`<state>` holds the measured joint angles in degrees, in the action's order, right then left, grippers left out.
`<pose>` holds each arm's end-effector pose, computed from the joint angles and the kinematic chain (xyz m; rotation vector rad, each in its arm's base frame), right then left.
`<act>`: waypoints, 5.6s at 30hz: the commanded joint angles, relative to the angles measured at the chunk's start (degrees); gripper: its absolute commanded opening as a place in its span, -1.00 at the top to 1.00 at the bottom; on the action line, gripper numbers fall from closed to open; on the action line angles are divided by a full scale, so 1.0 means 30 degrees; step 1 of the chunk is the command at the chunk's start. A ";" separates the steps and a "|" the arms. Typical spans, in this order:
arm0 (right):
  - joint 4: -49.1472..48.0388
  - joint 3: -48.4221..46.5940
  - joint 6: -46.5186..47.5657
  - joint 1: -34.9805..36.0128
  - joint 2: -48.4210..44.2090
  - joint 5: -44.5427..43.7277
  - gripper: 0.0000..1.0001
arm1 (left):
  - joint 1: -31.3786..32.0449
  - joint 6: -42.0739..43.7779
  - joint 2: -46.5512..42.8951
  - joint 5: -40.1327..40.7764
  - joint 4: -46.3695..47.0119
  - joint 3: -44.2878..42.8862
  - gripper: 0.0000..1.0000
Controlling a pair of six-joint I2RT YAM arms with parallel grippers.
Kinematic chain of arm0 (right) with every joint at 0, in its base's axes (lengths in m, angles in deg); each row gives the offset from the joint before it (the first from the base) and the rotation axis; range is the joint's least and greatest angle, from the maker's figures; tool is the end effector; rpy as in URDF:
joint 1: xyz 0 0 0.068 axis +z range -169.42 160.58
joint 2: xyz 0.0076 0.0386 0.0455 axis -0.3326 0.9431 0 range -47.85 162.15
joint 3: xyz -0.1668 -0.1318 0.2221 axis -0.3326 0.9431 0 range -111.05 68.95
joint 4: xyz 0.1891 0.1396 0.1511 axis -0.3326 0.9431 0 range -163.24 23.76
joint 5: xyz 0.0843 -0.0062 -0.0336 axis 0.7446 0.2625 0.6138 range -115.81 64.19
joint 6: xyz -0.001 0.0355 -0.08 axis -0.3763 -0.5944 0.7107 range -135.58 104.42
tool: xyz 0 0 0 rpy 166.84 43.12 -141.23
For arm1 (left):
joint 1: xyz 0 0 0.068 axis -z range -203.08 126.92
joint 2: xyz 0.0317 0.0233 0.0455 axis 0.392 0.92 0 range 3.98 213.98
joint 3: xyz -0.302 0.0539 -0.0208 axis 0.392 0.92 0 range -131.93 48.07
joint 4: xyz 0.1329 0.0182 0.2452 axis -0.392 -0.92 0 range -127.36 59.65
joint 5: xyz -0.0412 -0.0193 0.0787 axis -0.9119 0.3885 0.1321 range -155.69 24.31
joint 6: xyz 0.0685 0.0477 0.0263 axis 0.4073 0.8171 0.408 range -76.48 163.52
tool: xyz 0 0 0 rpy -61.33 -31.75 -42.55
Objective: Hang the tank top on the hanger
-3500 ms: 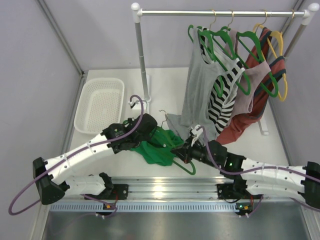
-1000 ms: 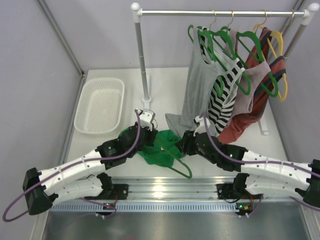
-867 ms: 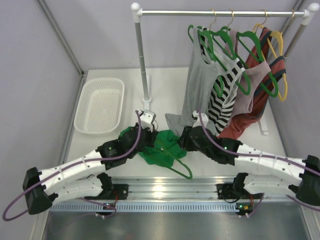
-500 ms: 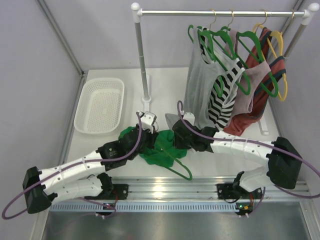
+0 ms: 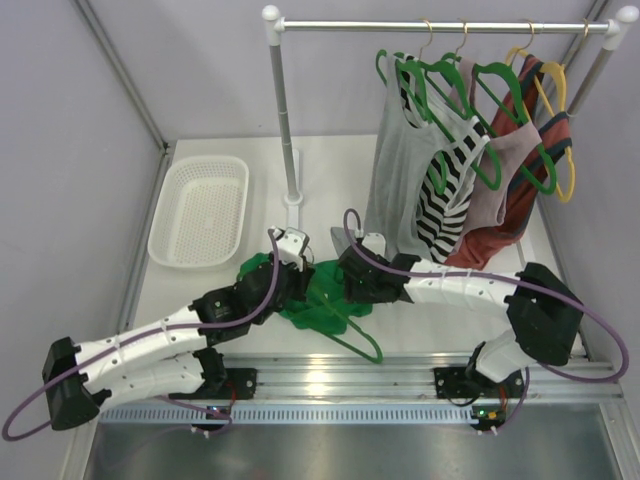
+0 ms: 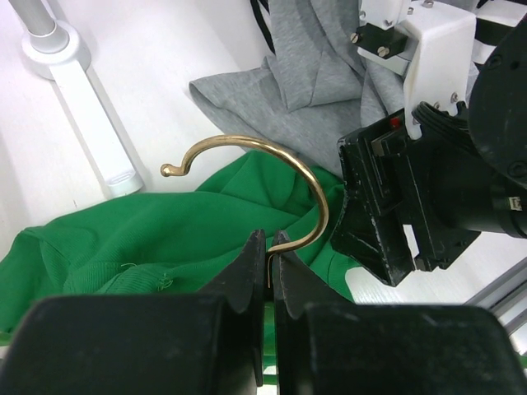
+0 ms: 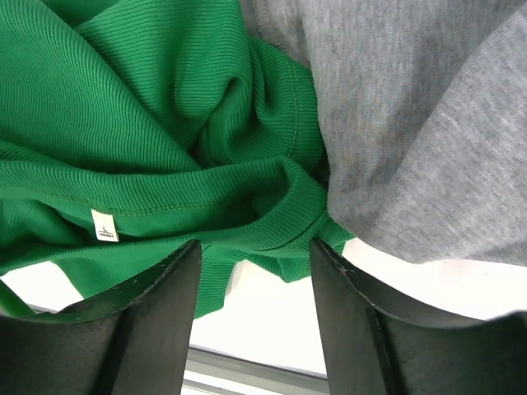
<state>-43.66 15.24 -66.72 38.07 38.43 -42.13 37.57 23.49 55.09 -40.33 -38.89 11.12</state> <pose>0.1929 0.2621 0.1896 -0.0521 2.6160 0.3078 0.1445 -0.1891 0.2847 0.4005 1.9187 -0.5027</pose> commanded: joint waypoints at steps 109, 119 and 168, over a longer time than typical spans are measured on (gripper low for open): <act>0.0919 0.4516 -0.0827 -0.1147 -0.7372 -0.0830 1.00 | 0.0352 -0.3694 0.0482 0.9093 -0.0494 -0.1512 1.00; 0.2414 0.4047 -0.0445 -0.1470 -0.8750 -0.1417 1.00 | 0.0352 -0.3810 0.0306 1.0761 -0.1138 -0.1218 1.00; 0.4524 0.2088 0.0608 -0.0971 -1.0099 -0.2384 1.00 | -0.0028 -0.3578 0.1597 1.1936 -0.1110 -0.1747 1.00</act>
<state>-33.34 25.82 -66.63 35.21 7.83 -45.75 38.18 8.40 62.02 -6.63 -42.98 5.94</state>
